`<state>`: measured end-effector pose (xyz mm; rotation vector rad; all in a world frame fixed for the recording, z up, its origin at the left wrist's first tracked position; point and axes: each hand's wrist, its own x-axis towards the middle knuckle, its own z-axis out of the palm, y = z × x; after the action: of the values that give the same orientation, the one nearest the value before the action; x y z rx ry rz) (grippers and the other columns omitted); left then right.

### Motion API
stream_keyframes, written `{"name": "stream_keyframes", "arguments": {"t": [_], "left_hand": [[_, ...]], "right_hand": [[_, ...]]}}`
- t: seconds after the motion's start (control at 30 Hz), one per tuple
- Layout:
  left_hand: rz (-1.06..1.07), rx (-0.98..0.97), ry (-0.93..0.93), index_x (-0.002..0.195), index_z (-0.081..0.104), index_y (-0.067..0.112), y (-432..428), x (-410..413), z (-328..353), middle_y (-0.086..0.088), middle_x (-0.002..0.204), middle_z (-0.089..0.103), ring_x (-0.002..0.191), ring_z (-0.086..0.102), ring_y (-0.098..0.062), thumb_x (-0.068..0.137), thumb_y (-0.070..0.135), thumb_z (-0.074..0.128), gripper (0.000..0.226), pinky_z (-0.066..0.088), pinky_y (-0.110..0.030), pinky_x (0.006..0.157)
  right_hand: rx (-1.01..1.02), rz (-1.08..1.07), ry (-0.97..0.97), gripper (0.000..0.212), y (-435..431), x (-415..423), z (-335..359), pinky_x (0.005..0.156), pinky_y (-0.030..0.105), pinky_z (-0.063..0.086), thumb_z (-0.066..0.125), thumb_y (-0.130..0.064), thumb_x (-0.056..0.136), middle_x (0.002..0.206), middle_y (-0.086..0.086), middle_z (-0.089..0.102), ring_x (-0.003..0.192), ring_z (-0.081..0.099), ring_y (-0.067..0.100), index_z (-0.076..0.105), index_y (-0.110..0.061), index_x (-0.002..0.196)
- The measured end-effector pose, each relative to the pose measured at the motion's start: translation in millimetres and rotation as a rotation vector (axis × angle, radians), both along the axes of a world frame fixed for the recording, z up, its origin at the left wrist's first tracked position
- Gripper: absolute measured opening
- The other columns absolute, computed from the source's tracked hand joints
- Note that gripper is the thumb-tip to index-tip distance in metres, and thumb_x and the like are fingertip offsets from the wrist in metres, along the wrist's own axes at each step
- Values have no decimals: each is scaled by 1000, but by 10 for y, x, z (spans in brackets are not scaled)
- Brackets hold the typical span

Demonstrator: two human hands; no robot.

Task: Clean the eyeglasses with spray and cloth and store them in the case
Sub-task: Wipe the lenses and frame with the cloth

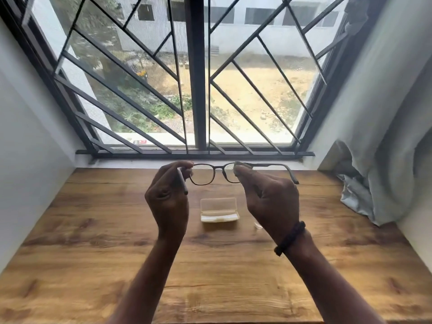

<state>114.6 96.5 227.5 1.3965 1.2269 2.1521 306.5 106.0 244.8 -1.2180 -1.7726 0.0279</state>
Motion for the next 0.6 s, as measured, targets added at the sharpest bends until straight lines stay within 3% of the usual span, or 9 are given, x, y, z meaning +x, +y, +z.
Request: {"name": "stream_keyframes", "arguments": {"t": [0.2,0.33,0.47,0.6], "left_hand": [[20,1,-23,94,76,37,27,45,58,1,91,72,84,68,-16,95,-16,58,57,56,-33,78],[12,2,-20,92,76,39,1,2,50,2,91,72,82,68,-18,94,-17,58,59,56,-34,77],[73,5,36,95,75,24,-39,2,31,-2,90,72,80,69,-11,93,-17,60,44,56,-28,69],[137,-7,164,95,75,-6,-71,32,34,-9,92,72,88,70,-8,90,-15,64,15,55,-23,80]], "right_hand": [[-20,45,102,23,-31,-184,4,60,36,59,65,-40,98,93,-8,79,80,76,8,74,-33,117],[-32,100,98,21,-68,-138,-17,65,37,61,67,-37,96,100,-9,79,87,76,7,75,-32,115],[31,27,57,22,-70,-97,-48,59,37,59,64,-35,97,93,-5,80,76,76,14,76,-29,115],[117,36,157,20,-85,-177,41,57,38,57,67,-31,97,86,-3,80,70,75,14,77,-23,114]]}}
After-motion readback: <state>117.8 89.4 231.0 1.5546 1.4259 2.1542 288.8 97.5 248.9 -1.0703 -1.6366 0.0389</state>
